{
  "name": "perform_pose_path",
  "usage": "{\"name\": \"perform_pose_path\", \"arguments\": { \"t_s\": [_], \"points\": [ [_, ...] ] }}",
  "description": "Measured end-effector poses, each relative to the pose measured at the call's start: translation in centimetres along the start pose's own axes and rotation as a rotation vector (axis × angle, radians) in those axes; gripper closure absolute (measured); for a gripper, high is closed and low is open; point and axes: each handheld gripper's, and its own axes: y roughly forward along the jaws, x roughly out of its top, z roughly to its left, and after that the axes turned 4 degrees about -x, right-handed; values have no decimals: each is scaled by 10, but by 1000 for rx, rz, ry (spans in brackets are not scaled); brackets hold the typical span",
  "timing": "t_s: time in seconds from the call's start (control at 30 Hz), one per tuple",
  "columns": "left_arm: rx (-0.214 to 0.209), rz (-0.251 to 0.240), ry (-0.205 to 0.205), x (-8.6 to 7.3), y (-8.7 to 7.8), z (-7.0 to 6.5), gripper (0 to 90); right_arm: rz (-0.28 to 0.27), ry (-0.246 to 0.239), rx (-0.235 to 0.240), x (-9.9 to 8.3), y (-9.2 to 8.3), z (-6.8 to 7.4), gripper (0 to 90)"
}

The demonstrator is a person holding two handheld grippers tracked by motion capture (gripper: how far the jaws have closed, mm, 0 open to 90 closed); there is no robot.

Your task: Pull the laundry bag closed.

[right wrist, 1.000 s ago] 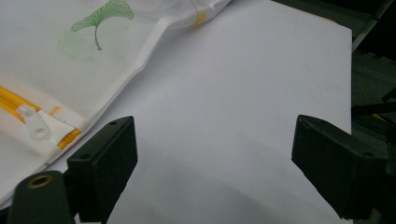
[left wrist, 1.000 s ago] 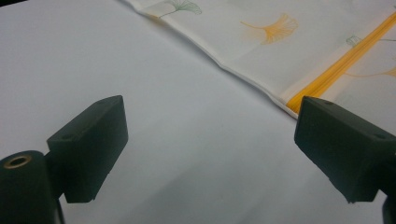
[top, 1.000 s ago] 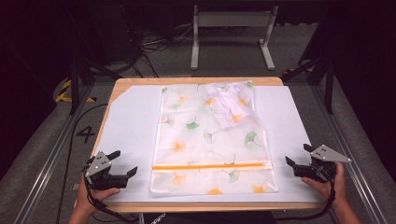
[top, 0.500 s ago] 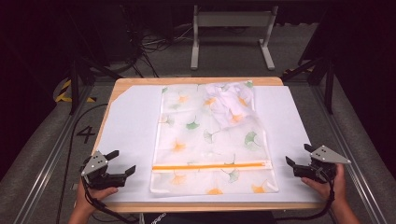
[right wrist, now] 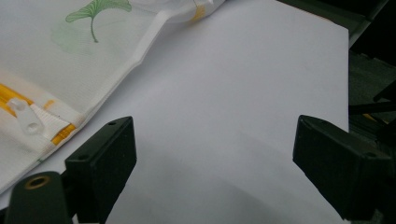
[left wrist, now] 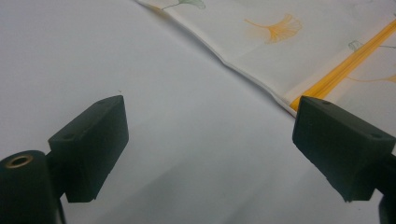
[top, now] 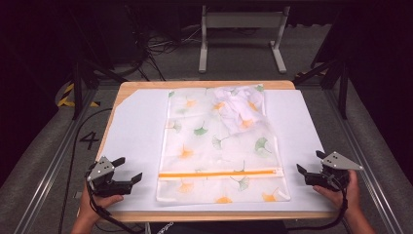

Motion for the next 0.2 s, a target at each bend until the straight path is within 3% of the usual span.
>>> {"name": "perform_pose_path", "arguments": {
  "t_s": [0.2],
  "points": [
    [0, 11, -3, 1, 1, 1, 115, 16, -2, 4, 0, 2, 0, 135]
  ]
}}
